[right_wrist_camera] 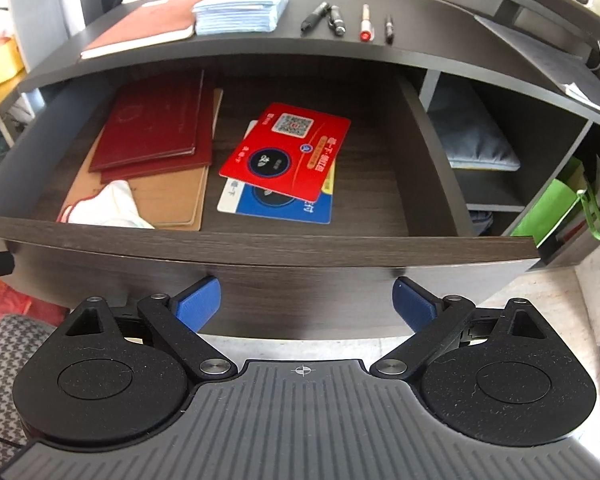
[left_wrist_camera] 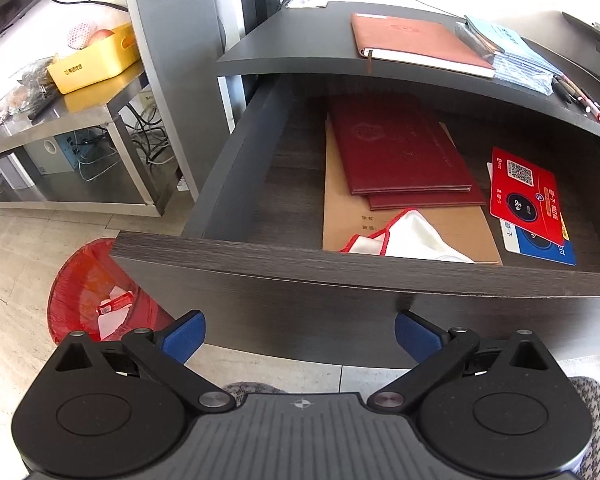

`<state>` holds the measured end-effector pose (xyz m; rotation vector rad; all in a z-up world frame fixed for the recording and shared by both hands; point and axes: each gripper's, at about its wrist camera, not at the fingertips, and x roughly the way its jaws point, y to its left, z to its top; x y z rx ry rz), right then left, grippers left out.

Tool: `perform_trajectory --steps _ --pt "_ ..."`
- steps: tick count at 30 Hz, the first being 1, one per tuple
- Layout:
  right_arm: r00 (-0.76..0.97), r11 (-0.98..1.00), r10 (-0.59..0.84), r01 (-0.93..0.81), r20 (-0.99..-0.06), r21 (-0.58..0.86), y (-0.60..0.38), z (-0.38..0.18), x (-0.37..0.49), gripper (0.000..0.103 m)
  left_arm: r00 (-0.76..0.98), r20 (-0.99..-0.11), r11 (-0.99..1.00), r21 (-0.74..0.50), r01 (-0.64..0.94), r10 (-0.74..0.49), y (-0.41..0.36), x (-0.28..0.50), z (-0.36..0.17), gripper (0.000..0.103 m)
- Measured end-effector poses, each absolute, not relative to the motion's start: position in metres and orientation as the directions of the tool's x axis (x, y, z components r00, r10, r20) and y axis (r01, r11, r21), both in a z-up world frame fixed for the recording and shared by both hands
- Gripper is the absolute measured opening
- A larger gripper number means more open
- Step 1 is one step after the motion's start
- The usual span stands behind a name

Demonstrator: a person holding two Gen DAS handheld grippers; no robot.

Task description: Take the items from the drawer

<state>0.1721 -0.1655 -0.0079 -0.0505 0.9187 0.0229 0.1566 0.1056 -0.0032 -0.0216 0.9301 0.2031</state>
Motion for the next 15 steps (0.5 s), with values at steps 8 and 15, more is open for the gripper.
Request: perform_trajectory --steps 8,15 --pt "0.594 0.999 0.007 -0.045 -0.804 -0.024 -0.165 -0.008 0.181 0.096 0.579 -0.798 0.981 0.075 -0.181 0.167 0.105 0.166 -0.004 0.101" --pt "0.607 0.998 -0.001 -0.047 -0.795 -0.038 -0.162 -0.008 0.203 0.096 0.592 -0.788 0.981 0.08 -0.175 0.17 0.106 0.189 -0.004 0.101"
